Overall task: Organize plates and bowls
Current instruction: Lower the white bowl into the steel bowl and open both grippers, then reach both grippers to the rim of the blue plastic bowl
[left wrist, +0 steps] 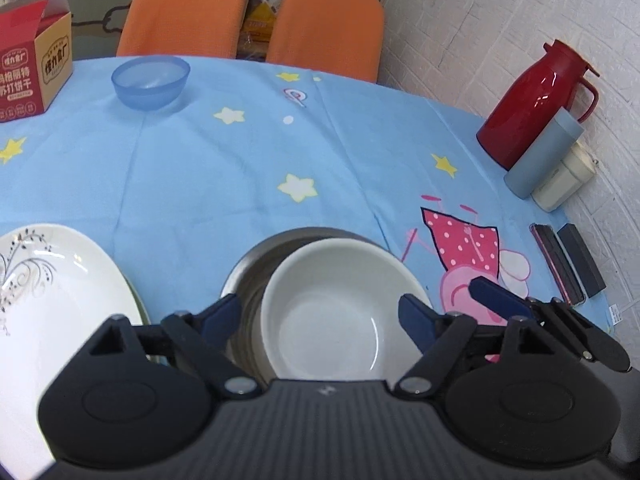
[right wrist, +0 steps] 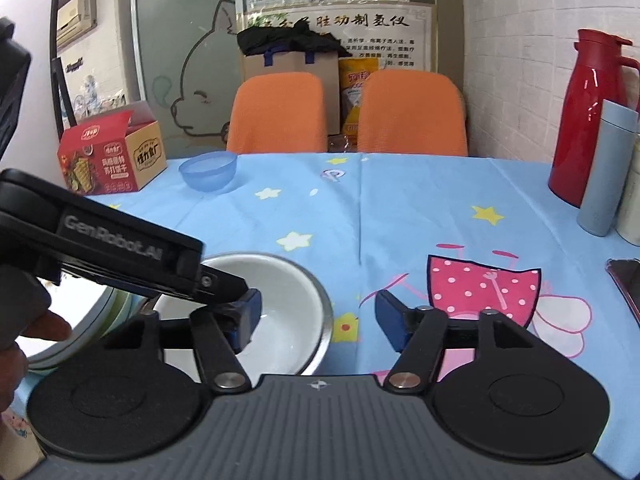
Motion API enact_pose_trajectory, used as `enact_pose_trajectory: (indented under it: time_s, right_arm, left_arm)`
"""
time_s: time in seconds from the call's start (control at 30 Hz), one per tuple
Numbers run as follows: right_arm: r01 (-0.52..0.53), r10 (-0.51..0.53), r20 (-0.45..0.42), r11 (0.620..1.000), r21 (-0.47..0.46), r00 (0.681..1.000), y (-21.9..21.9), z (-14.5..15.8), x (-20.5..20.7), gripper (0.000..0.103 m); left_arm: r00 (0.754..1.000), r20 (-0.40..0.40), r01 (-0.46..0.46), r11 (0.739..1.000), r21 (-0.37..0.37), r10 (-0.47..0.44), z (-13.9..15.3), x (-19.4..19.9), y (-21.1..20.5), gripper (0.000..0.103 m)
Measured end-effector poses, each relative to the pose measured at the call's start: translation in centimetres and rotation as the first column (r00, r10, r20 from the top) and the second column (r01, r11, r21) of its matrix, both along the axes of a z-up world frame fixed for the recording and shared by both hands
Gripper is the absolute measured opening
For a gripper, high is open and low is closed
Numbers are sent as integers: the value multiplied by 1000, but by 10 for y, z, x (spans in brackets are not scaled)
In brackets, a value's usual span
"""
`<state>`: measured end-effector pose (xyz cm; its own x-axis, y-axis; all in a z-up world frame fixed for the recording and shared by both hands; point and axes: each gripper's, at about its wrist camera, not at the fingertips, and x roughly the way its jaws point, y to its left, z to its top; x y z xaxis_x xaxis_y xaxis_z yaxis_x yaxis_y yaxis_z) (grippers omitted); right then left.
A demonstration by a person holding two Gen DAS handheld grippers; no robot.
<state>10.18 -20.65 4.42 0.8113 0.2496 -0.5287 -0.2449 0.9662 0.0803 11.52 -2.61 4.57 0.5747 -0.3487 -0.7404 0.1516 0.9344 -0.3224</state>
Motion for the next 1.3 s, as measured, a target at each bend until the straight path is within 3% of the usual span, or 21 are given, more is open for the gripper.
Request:
enact_pose_trajectory:
  time_s: [0.33,0.63,0.9,1.07,1.3]
  right_arm:
    - [-13,15,-57,999,32,998,-5,-14,5,103]
    - [-92,90,-32,992,-90,995,8,5,29,103]
    - [-218,219,-14,957,-191,976,49,34,84,103]
    - [-298,304,-18,920,-254,953,87,42,121,103]
    - [-375,369,-67,899,-227,927,143,45,192,103]
  left_arm:
    - [998,48,-47,999,-25,48,16,2,28,82]
    - [982,43,-182,983,-24,183,18,30,99,82]
    - [959,19,-284,958,34,283,10,67,156,83]
    - [951,24,-309,951,21,308,12,102,174,83]
    - [938,47,-342,940,-19,342,18,174,196,83]
